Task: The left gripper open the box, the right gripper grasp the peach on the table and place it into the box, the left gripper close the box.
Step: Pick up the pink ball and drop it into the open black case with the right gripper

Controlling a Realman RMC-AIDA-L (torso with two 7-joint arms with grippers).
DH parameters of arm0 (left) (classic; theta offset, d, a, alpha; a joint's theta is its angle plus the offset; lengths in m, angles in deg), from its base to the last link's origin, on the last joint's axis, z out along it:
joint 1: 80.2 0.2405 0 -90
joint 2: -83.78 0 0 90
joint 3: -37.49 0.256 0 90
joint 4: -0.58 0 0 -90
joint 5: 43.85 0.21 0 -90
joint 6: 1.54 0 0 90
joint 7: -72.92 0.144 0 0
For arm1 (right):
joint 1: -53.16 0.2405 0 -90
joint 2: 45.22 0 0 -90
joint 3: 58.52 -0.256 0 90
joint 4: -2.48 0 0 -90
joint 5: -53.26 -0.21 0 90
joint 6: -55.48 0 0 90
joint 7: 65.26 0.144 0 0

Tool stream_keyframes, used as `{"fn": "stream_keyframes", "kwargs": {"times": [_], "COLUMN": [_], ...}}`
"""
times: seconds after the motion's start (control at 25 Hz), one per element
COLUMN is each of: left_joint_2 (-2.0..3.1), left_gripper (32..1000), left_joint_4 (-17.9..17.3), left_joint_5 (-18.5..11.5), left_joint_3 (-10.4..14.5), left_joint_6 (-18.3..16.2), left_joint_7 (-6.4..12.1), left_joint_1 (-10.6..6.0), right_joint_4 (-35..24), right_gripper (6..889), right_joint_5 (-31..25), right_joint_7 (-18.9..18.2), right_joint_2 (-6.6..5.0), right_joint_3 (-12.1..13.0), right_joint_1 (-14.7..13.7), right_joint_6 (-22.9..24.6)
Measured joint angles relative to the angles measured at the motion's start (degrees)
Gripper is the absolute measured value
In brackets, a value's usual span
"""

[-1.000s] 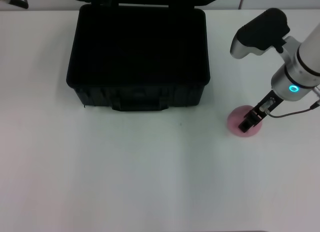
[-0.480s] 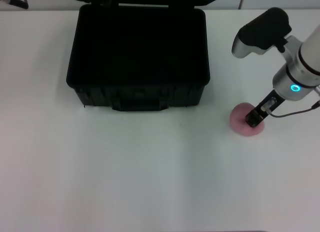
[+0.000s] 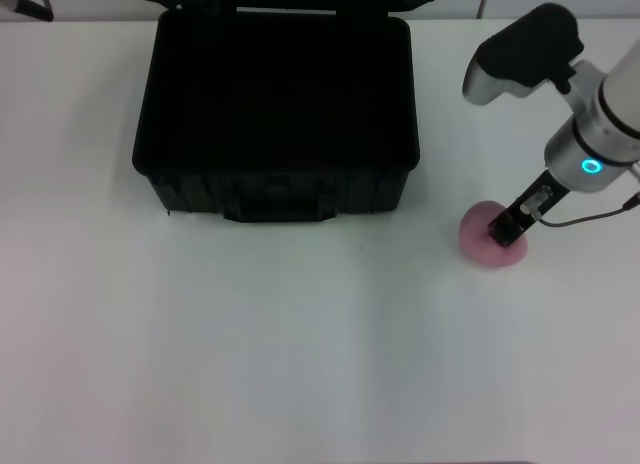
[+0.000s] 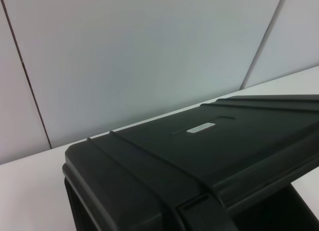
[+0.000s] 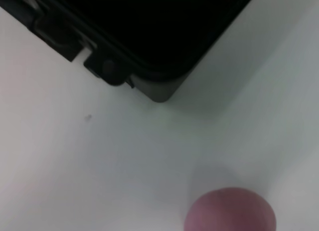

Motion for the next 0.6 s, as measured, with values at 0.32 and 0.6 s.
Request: {"fn": "stream_keyframes", "kwargs": {"times": [0.32, 0.6], "left_joint_2": [0.05, 0.09], "left_gripper": [386, 387], "left_joint_4": [0.0, 0.0], "left_joint_5": [0.0, 0.0], "left_joint_3": [0.0, 0.0], "left_joint_6": [0.0, 0.0], "left_joint_7": [0.02, 0.02], "left_joint_1": [0.60, 0.73], "right_joint_4": [-6.2, -12.1], "right_gripper": [34, 35], "right_joint_5": [0.1, 0.3], "right_joint_7": [-1.3, -3.7], "right_joint_2": [-0.13, -0.37], "right_joint_3": [-4.5, -10.7], "right_joint_1": [-0.6, -0.8], "right_joint_6": [5.0, 10.2]}}
